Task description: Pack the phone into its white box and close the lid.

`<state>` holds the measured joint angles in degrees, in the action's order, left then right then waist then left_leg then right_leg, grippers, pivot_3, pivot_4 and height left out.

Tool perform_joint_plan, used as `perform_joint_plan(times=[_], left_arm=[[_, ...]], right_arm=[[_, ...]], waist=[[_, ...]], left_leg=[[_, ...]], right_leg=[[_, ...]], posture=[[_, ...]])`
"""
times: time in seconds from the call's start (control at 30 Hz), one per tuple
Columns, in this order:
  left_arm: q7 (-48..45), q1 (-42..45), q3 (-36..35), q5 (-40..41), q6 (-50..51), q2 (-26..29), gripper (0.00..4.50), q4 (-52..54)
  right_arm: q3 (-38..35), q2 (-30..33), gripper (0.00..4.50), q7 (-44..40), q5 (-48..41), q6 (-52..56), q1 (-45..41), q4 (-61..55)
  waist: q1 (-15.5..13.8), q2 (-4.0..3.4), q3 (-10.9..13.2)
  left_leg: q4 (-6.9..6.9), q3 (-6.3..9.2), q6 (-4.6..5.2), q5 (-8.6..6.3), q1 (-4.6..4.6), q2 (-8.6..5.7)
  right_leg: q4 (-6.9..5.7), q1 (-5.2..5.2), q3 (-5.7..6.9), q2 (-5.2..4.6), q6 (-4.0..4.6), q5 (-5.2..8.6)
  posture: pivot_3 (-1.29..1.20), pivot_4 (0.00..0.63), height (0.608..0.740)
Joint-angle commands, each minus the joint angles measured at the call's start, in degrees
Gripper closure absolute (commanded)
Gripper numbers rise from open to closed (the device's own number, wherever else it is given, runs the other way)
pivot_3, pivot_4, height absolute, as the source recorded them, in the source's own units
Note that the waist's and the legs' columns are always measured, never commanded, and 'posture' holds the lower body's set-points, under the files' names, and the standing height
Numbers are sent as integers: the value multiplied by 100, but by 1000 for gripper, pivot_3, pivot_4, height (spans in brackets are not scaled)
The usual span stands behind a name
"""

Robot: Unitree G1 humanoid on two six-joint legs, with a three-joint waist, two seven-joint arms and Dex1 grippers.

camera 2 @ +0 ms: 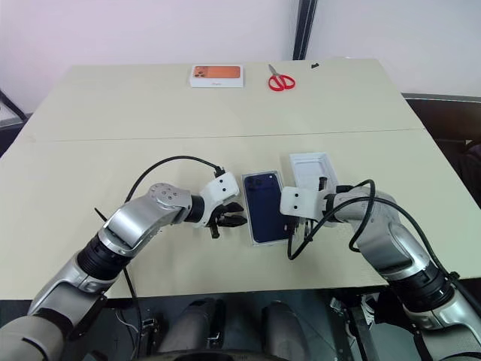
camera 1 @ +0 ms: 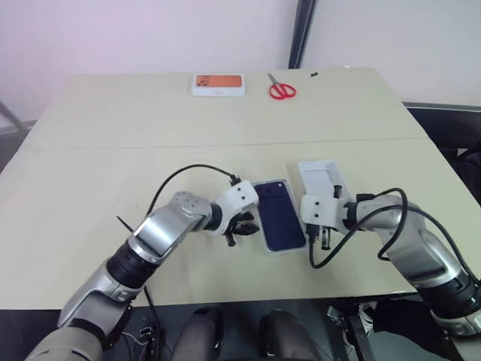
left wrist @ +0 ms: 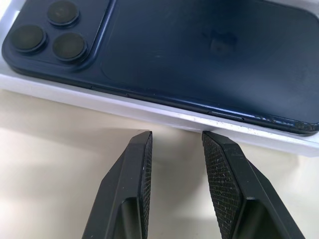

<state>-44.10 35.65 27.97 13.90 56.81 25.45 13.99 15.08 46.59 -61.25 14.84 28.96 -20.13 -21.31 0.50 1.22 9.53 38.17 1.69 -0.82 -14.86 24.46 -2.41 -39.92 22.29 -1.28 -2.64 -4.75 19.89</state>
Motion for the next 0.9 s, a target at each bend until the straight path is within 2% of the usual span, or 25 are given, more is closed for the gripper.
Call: perform_joint_plan(times=[0.03,0.37,0.9], left_arm=[[-81,44,7,213,-84,-285,2822,292],[62,86,-220,87,-89,-272,2822,-45],[-78,4,-185,109,-70,-77,2822,77]], right_arm=[[56,-63,4500,-107,-271,-33,2,-490],[118,-32,4500,-138,-255,-3,75,-459],[103,-6,4500,39,-146,-186,20,-70]], waist=[[-4,0,0],[-3,0,0],[11,0,0]], left_leg=[[0,0,0,0,0,0],[2,0,0,0,0,0],[2,0,-1,1,-1,0]], right_leg=[[0,0,0,0,0,0],[0,-2,0,0,0,0],[-2,0,0,1,0,0]], posture=[[0,150,740],[0,150,740],[0,150,740]])
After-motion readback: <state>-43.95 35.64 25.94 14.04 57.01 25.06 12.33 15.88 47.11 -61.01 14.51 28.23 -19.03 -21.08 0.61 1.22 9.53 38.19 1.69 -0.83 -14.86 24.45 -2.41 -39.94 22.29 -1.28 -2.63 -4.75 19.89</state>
